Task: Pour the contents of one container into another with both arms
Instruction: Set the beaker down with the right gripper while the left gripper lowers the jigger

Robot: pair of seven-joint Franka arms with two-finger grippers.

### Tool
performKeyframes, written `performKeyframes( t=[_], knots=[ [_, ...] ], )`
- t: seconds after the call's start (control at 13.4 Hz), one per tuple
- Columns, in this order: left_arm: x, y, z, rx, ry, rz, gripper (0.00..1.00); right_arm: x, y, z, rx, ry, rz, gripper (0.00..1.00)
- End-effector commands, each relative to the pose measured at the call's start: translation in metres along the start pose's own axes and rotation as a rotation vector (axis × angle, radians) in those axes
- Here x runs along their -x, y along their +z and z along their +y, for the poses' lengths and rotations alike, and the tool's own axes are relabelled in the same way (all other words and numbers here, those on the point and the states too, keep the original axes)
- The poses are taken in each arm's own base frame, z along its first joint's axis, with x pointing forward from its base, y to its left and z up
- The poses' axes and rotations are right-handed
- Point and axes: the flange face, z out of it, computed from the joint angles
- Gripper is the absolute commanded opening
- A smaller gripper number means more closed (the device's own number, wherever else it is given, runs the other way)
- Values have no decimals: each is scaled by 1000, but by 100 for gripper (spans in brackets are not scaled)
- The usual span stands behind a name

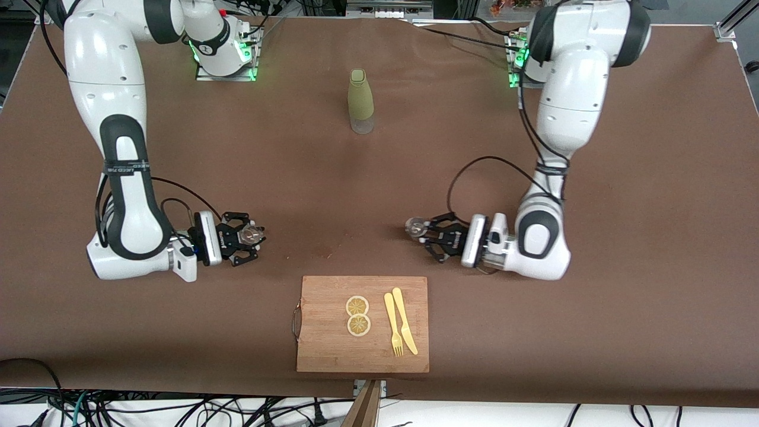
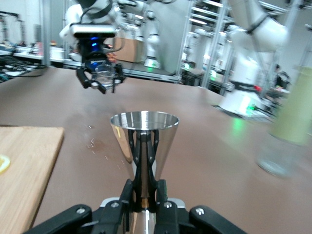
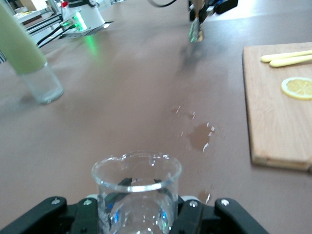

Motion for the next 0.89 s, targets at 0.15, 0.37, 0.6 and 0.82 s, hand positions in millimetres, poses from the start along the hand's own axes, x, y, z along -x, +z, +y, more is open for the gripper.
performKeyframes(
  t=[0.15,0.37,0.6,0.82],
  knots=[
    [31,-142,55,89,109,-23,0,59,-18,-24,19,-50,57,29],
    [61,-222,84,35,167,-73,0,87,-45,-36,82,-5,70,29],
    [110,-276,110,-61,178,-59,0,111,-58,-43,146,4,85,29],
    [119,-320,115,-121,198,-73,0,128,-55,-45,173,14,92,29]
  ],
)
